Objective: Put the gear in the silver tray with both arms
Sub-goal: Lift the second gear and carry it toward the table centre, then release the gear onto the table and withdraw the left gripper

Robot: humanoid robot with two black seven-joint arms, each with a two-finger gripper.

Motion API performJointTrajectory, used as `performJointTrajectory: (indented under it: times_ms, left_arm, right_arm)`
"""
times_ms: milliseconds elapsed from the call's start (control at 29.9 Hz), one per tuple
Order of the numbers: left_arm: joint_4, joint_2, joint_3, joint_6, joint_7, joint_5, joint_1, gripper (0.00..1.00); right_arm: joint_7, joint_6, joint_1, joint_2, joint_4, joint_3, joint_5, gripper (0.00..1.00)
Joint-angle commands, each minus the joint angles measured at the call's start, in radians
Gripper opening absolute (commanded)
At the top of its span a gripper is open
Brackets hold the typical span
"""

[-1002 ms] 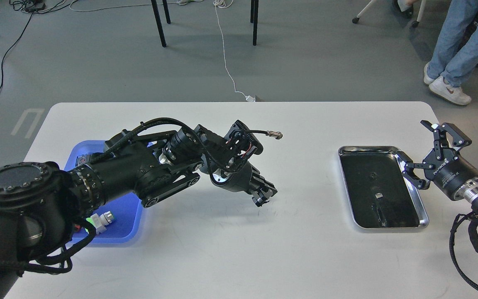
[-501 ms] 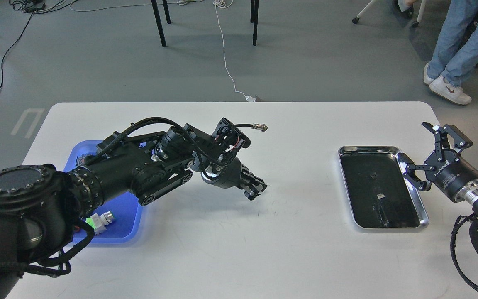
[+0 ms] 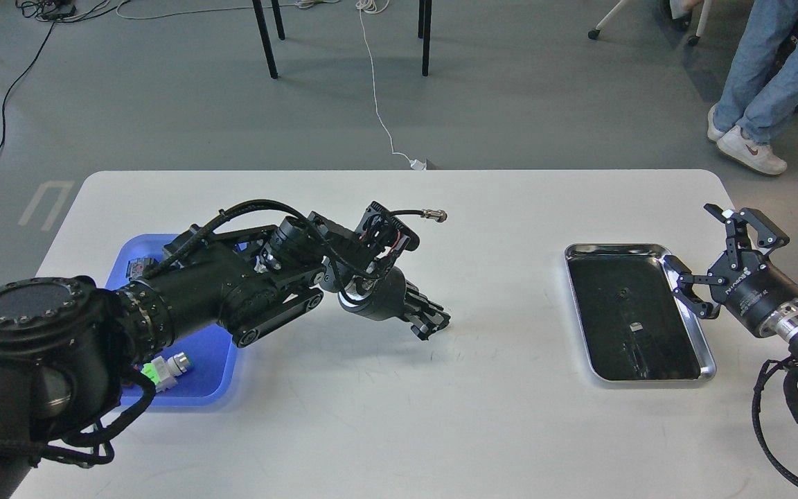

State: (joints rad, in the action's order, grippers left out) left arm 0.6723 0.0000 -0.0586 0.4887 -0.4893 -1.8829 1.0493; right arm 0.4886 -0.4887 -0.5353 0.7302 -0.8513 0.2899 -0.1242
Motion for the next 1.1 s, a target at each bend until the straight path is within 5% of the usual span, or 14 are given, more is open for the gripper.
performJointTrajectory:
  times_ms: [0,635,869,1002,1069]
  left_arm:
    - [0.001,0.000,0.005,0.000,0.001,0.002,0.000,0.18]
    - [0.006,0.000,0.005,0.000,0.001,0.056,0.015,0.25]
    - [0.043,0.000,-0.004,0.000,0.001,0.100,0.017,0.53]
    - [0.058,0.000,-0.010,0.000,0.001,0.249,0.018,0.88]
    - [0.073,0.000,-0.012,0.000,0.001,0.327,0.018,0.95]
  right_arm:
    - [0.000,0.000,0.000,0.000,0.000,-0.002,0.001,0.97]
    - [0.000,0.000,0.006,0.000,-0.003,-0.002,0.002,0.97]
    - [0.000,0.000,0.006,0.000,-0.003,0.000,0.002,0.97]
    - [0.000,0.000,0.006,0.000,-0.005,-0.002,0.002,0.97]
    - [0.000,0.000,0.006,0.000,-0.005,-0.002,0.002,0.97]
